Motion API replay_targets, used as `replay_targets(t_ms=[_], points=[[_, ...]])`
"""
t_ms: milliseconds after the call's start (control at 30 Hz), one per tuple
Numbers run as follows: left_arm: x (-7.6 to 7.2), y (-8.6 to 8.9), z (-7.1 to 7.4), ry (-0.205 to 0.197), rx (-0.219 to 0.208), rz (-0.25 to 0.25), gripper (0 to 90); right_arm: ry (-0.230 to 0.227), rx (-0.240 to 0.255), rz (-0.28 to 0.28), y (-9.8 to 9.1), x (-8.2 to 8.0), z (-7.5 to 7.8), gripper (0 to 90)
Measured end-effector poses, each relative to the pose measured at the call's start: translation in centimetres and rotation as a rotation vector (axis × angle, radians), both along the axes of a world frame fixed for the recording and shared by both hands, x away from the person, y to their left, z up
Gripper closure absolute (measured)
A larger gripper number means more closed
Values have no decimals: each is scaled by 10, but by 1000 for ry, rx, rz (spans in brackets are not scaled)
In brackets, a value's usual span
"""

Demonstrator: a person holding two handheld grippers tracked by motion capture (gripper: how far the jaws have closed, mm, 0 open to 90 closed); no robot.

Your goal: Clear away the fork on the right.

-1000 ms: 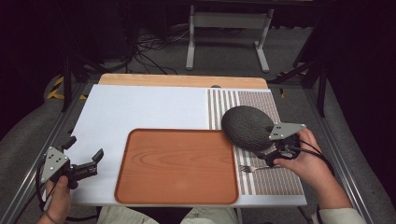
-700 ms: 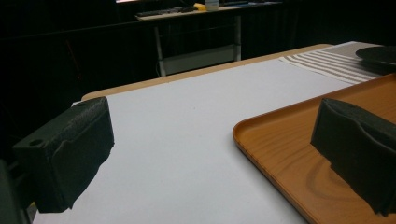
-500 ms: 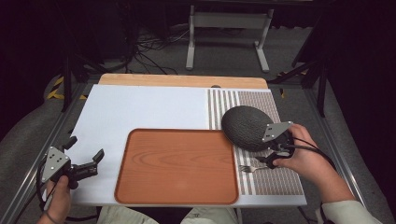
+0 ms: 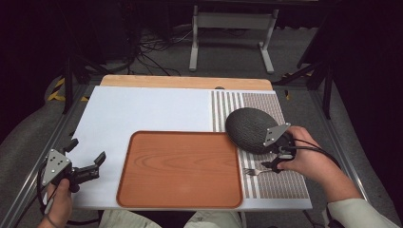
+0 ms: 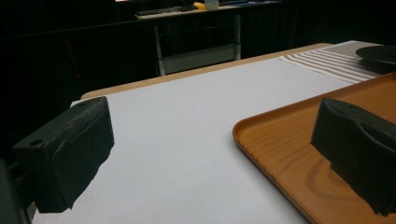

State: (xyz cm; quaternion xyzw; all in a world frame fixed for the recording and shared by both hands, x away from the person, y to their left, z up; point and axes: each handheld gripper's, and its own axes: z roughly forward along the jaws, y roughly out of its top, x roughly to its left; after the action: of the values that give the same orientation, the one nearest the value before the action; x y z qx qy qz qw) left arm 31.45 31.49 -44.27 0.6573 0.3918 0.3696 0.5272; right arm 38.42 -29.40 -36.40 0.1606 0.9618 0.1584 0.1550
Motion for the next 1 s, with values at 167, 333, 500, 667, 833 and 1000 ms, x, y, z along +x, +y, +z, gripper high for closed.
replay_targets(t_ms=[167, 333, 500, 667, 833, 1000], points=[[0, 0, 0, 2, -2, 1, 1, 38, -33, 9, 0, 2, -6, 134], [1, 0, 0, 0, 8, -3, 1, 78, -53, 27, 2, 4, -13, 182], [0, 0, 0, 2, 0, 1, 1, 149, -115, 71, 2, 7, -21, 283], [1, 1, 0, 4, 11, 2, 1, 188, -184, 115, 3, 9, -30, 359], [1, 1, 0, 6, 12, 2, 1, 229, -270, 149, 1, 12, -37, 455], [1, 0, 0, 5, 13, 1, 1, 275, -342, 186, -1, 13, -42, 550]])
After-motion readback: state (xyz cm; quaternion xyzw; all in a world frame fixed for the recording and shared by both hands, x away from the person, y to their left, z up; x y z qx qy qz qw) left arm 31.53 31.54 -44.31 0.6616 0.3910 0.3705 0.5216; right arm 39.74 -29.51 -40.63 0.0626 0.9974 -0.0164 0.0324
